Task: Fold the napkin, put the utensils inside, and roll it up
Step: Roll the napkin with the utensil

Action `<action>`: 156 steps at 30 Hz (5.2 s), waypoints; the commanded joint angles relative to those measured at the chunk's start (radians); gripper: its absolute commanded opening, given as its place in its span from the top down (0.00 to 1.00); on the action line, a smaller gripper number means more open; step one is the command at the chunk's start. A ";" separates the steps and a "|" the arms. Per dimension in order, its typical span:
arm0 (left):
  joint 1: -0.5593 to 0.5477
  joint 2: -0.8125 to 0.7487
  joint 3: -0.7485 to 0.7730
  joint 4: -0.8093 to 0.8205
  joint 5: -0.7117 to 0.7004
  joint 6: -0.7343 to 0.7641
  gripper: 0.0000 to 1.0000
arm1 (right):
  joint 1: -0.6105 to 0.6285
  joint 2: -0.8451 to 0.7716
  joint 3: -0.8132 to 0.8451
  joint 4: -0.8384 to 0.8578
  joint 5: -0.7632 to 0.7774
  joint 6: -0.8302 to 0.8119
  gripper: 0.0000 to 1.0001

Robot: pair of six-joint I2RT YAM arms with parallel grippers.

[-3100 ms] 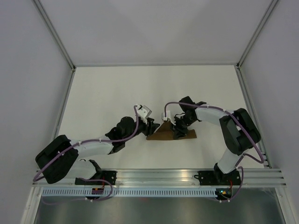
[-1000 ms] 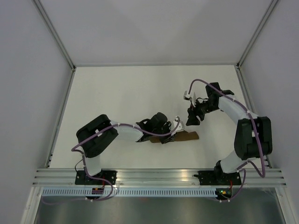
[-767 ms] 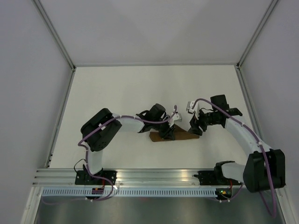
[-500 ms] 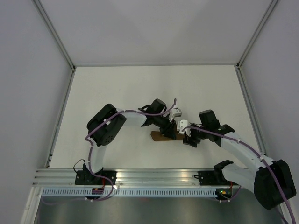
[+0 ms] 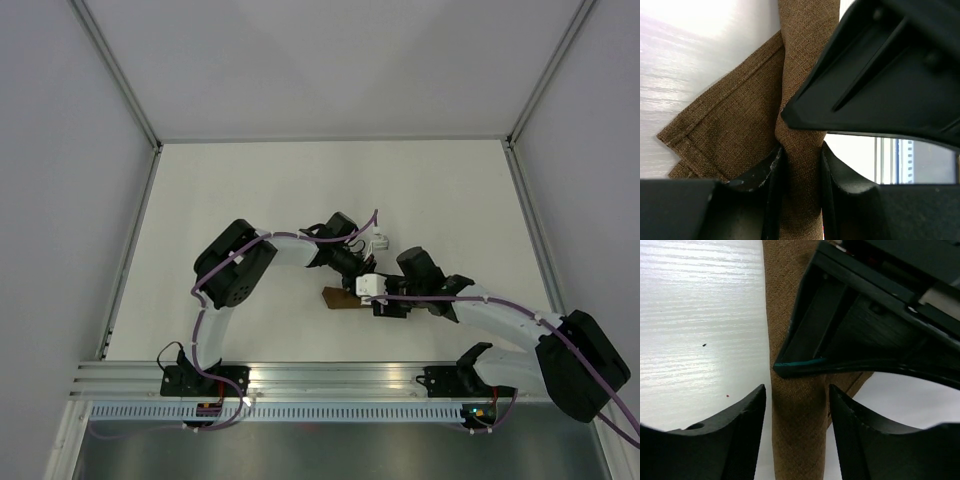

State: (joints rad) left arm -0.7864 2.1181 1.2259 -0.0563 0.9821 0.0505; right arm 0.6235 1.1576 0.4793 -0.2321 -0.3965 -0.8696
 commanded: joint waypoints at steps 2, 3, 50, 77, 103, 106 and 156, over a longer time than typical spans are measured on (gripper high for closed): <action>-0.002 0.071 -0.019 -0.135 -0.063 -0.017 0.94 | 0.033 0.050 -0.021 0.056 0.057 0.015 0.48; -0.001 0.071 -0.017 -0.137 -0.063 -0.015 0.92 | 0.039 0.056 -0.024 0.062 0.062 0.015 0.51; -0.390 -0.615 -0.634 0.602 -1.250 0.271 0.31 | -0.269 0.798 0.642 -0.687 -0.320 -0.178 0.98; -0.447 -0.233 -0.444 0.601 -1.139 0.551 0.59 | -0.300 0.903 0.706 -0.716 -0.312 -0.184 0.98; -0.188 -0.284 -0.263 0.095 -0.605 0.221 0.98 | -0.567 0.496 0.687 -0.691 -0.567 -0.103 0.28; -0.153 -0.248 -0.191 -0.016 -0.513 0.201 0.96 | -0.594 0.357 0.583 -0.621 -0.562 -0.112 0.28; 0.088 -0.043 0.254 -0.257 -0.267 -0.079 0.51 | 0.039 0.200 0.076 0.010 0.173 0.069 0.78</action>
State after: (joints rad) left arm -0.7464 2.1635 1.4868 -0.4232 0.8146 0.0864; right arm 0.6636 1.3273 0.5289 -0.1268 -0.2379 -0.8482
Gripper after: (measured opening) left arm 0.485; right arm 0.352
